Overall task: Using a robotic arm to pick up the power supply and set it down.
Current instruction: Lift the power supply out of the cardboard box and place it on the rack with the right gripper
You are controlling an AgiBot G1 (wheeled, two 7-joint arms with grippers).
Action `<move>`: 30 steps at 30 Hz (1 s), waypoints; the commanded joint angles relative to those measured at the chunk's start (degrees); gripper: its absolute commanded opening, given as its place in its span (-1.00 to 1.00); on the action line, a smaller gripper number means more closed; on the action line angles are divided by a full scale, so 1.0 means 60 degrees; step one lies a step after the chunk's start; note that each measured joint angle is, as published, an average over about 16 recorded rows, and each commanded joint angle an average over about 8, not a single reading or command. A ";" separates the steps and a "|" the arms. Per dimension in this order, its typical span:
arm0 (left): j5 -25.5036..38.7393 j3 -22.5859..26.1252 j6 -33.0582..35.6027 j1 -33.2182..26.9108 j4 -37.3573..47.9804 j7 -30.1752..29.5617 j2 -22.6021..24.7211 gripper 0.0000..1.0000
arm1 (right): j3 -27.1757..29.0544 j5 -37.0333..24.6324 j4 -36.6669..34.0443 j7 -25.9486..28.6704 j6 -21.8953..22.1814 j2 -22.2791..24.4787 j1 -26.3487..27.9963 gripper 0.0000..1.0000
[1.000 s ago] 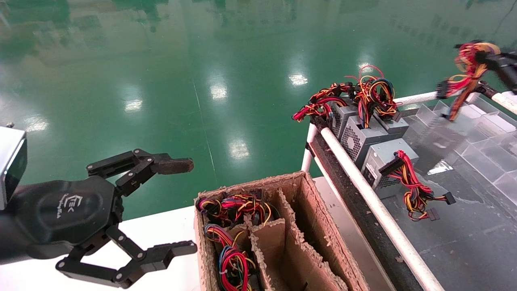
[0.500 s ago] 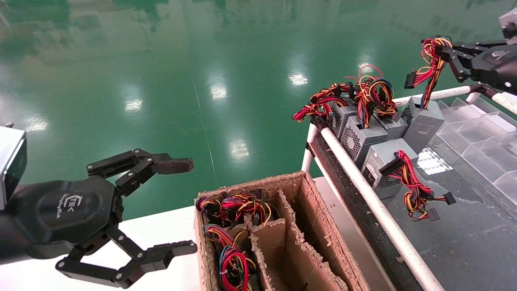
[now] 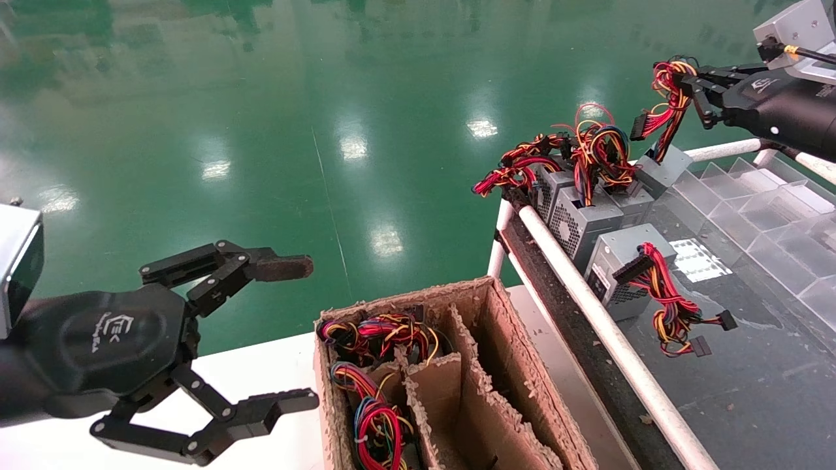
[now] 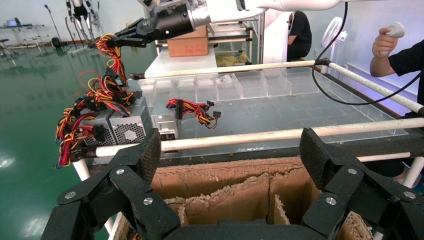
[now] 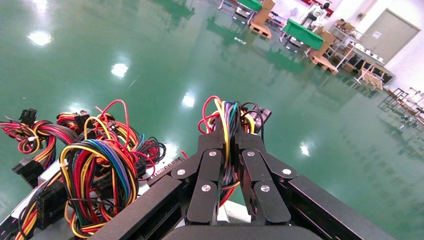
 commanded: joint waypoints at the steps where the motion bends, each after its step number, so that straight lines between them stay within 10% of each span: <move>1: 0.0000 0.0000 0.0000 0.0000 0.0000 0.0000 0.0000 1.00 | -0.0019 -0.0026 0.0012 -0.0021 -0.0013 -0.0027 0.0000 -1.00; 30: -0.0001 0.0001 0.0000 0.0000 0.0000 0.0000 0.0000 1.00 | -0.0055 -0.0079 -0.0087 0.0005 0.0870 -0.0478 -0.0132 -1.00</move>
